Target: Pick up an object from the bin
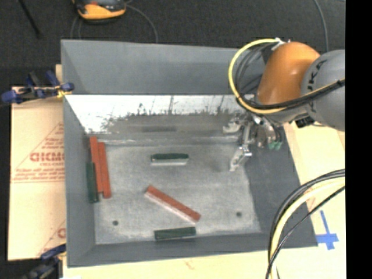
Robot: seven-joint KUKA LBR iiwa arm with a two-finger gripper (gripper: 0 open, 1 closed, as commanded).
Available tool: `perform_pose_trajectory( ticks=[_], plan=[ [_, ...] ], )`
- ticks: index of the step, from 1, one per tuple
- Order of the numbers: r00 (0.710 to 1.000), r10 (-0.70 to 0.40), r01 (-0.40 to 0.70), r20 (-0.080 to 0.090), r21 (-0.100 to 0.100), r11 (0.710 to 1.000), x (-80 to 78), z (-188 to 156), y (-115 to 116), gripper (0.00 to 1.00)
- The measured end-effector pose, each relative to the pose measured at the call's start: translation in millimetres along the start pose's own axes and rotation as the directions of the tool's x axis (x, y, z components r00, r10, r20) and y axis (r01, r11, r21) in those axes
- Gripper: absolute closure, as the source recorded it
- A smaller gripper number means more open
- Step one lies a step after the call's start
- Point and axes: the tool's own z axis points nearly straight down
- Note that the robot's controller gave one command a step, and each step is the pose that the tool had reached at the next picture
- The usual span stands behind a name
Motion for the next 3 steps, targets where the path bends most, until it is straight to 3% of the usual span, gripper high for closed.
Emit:
perform_pose_trajectory(
  ticks=[1, 2, 3],
  plan=[
    [0.995, -0.099, 0.099, 0.004, -0.003, 0.995, -9.9, 42, 32, 0.0],
    [0.994, -0.11, 0.11, 0.005, -0.001, 0.994, -9.3, 42, 30, 0.0],
    [0.997, -0.081, 0.081, -0.004, -0.002, 0.997, -16.6, 46, 111, 1.0]
  ],
)
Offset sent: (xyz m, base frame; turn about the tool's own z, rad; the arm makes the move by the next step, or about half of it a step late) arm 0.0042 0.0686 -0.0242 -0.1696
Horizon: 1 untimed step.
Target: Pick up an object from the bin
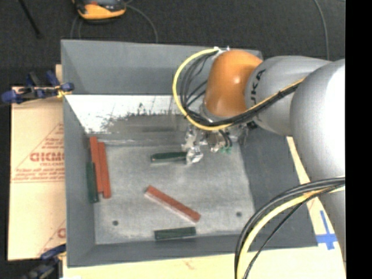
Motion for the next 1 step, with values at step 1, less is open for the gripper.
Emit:
perform_pose_trajectory(
  ticks=[1],
  plan=[
    [1.0, -0.001, 0.001, 0.001, 0.0, 1.0, -0.3, -0.1, 0.1, 1.0]
  ],
)
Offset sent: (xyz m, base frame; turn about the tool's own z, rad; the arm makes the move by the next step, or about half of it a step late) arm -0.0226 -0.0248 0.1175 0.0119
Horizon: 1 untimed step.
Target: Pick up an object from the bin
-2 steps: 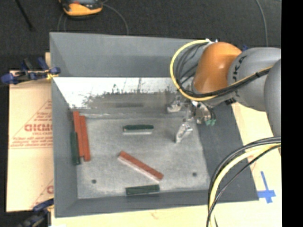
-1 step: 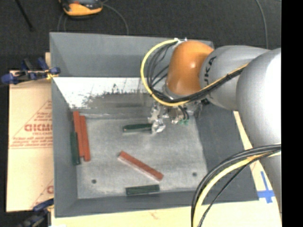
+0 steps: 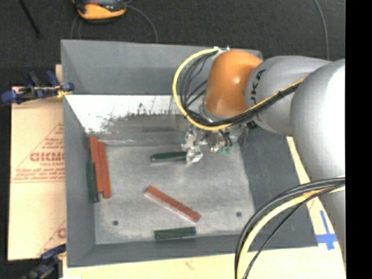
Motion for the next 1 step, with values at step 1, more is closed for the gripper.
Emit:
perform_pose_trajectory(
  ticks=[1],
  plan=[
    [1.0, 0.015, -0.015, 0.002, 0.0, 1.0, 24.4, -118.4, -24.3, 1.0]
  ],
)
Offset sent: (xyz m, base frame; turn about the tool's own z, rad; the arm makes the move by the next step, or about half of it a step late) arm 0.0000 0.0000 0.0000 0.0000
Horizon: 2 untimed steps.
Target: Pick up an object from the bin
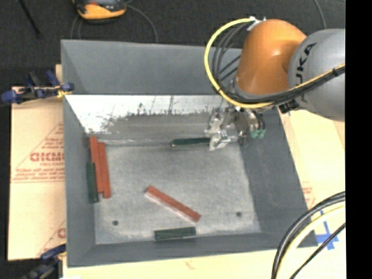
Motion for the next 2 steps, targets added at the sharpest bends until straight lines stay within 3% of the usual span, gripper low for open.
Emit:
perform_pose_trajectory(
  ticks=[1, 2],
  plan=[
    [1.0, -0.001, 0.001, 0.0, 0.0, 1.0, 0.0, 0, 0, 1.0],
    [0.996, -0.085, 0.085, -0.004, -0.002, 0.996, 4.2, -36, -7, 1.0]
  ],
)
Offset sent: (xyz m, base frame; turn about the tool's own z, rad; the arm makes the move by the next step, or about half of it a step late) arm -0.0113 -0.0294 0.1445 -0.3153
